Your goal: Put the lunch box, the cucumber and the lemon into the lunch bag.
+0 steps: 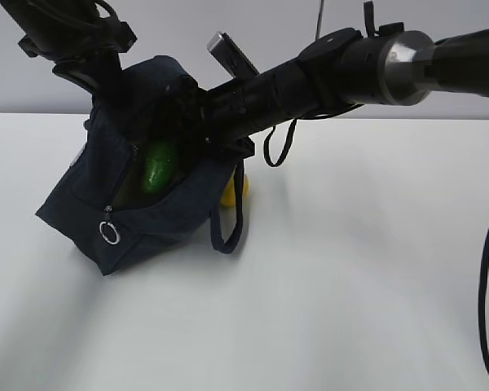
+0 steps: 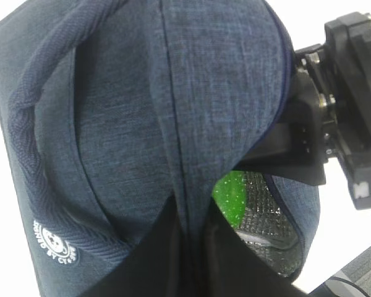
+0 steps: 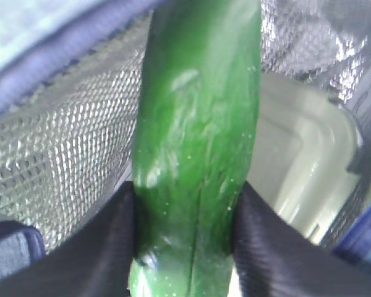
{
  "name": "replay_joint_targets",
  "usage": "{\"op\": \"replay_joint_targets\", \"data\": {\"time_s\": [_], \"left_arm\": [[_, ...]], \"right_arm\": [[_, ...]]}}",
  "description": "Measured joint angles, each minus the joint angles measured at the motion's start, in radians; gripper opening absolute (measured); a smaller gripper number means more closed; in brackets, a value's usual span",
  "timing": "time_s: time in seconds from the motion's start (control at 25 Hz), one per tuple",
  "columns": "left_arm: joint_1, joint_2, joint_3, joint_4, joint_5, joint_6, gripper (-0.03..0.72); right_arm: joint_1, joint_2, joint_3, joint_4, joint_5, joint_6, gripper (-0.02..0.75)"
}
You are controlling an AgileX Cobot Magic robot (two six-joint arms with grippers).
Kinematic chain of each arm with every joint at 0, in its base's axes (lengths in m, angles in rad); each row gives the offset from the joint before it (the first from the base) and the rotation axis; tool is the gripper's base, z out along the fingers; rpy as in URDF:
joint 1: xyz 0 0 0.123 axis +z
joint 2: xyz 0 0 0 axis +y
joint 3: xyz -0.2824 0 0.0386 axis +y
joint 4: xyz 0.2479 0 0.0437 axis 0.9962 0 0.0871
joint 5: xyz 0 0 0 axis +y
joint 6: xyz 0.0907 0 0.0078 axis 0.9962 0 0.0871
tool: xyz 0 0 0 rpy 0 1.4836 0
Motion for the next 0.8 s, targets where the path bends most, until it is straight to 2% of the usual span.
{"op": "replay_joint_targets", "data": {"time_s": [0.28,0.52,0.8], "left_arm": [[0.000,0.000,0.000,0.002,0.000,0.000,0.004],[0.000,0.000,0.000,0.019,0.000,0.000,0.004],[0.034,-0.005,0.000,0.038,0.000,0.002,0.004]], "right_arm": [[0.000,0.000,0.000,0.003,0.003,-0.028,0.506],[0.000,0.000,-0.006,-0.007,0.058,-0.034,0.529],[0.000,-0.059,-0.006,-0.102,0.070,-0.036,0.530]]}}
